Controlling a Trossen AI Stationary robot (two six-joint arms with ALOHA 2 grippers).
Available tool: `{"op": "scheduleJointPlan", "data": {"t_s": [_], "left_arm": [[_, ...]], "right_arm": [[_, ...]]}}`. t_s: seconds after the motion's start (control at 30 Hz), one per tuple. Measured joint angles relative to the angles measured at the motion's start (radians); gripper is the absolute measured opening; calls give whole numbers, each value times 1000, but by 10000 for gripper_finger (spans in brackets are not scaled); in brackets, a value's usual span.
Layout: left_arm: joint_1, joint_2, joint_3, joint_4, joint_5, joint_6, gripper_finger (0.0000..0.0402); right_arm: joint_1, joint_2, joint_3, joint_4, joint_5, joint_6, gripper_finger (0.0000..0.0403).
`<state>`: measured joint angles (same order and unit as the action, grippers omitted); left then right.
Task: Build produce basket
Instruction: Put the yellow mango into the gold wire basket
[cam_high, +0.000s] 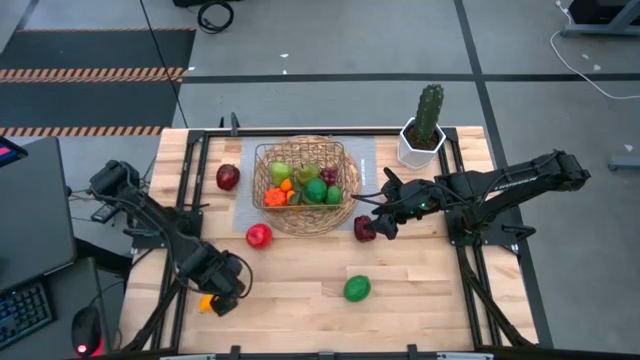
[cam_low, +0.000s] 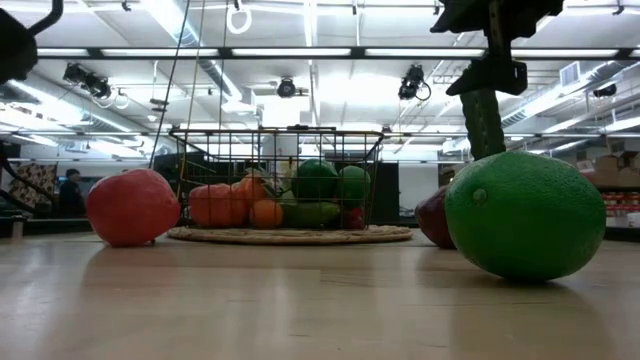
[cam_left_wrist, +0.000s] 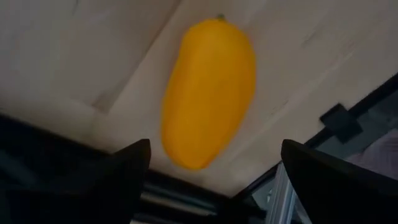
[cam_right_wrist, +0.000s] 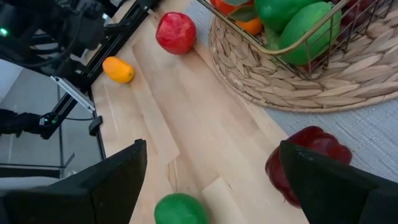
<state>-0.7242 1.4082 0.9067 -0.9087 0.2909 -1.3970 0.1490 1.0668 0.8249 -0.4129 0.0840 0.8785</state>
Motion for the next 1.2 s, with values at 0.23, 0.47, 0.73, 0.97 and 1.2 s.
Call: {"op": "scheduleJointPlan", "data": {"t_s": [0.23,0.47,0.73,0.97,1.2], "left_arm": [[-37,14,-58,67,-67,-1,369],[-49,26,-152,221,-59,-5,369],[-50,49,-224,315,-57,2,368],[-37,78,-222,307,-48,9,312],[16,76,-149,324,-59,46,238]], "right_arm": [[0,0,0,0,-7,48,368],[0,0,0,-1,-7,72,368],[0,0,0,0,-3,91,368],[0,0,0,-1,-3,90,368],[0,0,0,0,-3,83,368]]}}
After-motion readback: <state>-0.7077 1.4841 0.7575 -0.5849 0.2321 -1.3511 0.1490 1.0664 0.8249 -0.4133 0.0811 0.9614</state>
